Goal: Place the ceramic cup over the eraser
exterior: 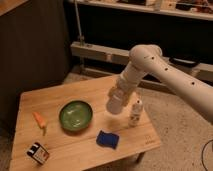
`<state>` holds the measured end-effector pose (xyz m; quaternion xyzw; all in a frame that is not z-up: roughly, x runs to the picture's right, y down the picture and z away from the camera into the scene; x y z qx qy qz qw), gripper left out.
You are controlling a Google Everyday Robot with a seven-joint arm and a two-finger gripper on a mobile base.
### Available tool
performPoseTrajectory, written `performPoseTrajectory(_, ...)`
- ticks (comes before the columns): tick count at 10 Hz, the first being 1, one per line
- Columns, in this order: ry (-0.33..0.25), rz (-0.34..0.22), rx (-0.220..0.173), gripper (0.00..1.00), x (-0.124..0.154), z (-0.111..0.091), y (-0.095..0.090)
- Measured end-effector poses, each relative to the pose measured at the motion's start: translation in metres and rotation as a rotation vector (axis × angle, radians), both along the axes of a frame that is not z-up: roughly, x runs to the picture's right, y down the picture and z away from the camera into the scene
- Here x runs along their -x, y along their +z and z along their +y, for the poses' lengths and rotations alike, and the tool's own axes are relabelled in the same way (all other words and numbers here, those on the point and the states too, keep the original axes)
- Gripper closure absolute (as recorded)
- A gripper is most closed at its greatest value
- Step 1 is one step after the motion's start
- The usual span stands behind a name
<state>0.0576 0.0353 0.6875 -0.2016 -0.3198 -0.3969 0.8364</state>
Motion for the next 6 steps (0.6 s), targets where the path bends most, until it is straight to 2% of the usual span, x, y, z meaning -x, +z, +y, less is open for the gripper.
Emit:
performPoseTrajectory(2, -0.007, -0.013, -0.008, 1.00, 0.004, 0.000, -0.002)
performPoseTrajectory(3, -0.014, -0.031, -0.032, 1.00, 0.007, 0.001, -0.008)
performPoseTrajectory(5, -0.037, -0.071, -0.091, 1.00, 0.018, -0.001, -0.040)
performPoseTrajectory(6, -0.053, -0.091, -0.123, 1.00, 0.024, -0.003, -0.064)
